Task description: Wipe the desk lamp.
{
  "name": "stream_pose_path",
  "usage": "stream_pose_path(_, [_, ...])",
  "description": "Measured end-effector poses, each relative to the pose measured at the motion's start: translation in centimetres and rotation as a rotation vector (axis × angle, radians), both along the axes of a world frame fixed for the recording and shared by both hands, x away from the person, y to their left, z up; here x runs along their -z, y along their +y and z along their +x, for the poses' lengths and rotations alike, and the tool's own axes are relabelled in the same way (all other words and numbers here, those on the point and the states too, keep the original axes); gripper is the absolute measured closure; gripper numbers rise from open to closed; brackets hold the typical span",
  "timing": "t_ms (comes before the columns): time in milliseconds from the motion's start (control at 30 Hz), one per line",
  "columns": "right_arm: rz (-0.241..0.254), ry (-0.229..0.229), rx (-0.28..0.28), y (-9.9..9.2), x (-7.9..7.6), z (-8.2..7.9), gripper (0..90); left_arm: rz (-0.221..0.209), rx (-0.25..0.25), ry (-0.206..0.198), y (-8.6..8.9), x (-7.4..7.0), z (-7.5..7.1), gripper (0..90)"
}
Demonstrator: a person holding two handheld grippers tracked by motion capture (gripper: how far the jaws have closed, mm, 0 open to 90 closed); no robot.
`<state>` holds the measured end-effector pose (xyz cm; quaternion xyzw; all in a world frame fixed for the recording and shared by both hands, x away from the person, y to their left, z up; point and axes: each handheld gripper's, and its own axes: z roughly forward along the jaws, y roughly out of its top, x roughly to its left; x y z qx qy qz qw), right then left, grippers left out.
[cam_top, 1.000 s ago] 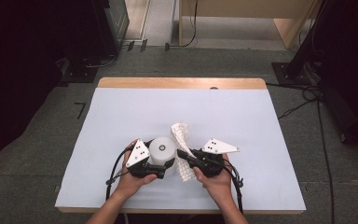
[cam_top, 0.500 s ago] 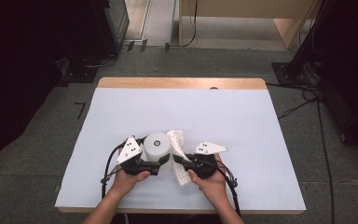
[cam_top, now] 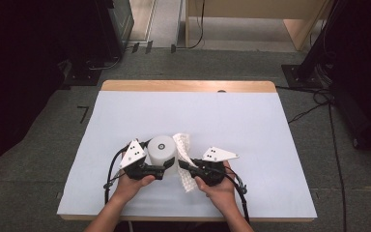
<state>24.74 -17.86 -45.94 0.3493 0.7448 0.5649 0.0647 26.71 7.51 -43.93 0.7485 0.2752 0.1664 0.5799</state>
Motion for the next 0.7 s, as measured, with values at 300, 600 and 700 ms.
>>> stream_pose_path(300, [0.024,-0.007,0.010,-0.4,-0.5,0.1,79.8,0.056,0.026,-0.010,-0.6,1.0,0.1,9.1])
stream_pose_path(600, [-0.024,0.038,-0.008,0.2,1.2,0.3,79.8,-0.018,0.001,-0.022,0.3,0.3,0.4,9.0])
stream_pose_path(700, [-0.035,0.042,0.005,0.1,1.5,0.5,79.6,-0.007,-0.015,-0.033,0.5,0.4,0.5,9.0])
